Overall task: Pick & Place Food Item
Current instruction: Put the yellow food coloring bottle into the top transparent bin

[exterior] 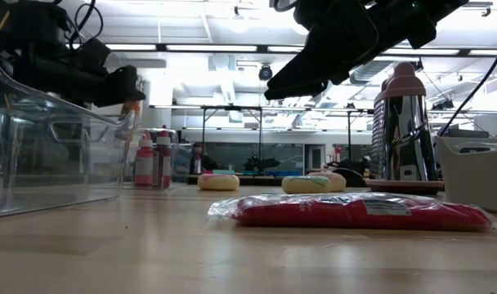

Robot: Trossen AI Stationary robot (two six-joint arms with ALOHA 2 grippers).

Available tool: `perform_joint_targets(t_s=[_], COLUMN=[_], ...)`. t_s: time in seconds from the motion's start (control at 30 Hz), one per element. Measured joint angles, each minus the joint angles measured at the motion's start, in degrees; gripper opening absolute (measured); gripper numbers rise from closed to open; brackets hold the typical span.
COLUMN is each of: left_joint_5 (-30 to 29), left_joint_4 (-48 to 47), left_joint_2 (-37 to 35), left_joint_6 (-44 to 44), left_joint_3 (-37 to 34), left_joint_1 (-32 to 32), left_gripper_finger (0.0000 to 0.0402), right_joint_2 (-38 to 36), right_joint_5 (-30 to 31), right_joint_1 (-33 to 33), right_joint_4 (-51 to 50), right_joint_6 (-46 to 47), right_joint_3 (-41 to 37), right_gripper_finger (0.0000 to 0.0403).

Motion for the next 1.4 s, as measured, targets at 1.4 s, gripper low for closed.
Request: perform_joint_targets(t_s=[1.4], left_joint_5=[29.9], left_joint_4=[28.22], left_joint_2=[28.46], left_joint_6=[-5.31], left_joint_3=[0.93], left_joint_1=[24.81], left_gripper_finger=[0.0117], right_joint_2=[0.0], right_joint_5=[0.0], right_joint_1=[0.0], right_joint_4=[-0.01], right_joint_6=[0.02], right_joint_3=[0.0], right_gripper_finger=[0.0207])
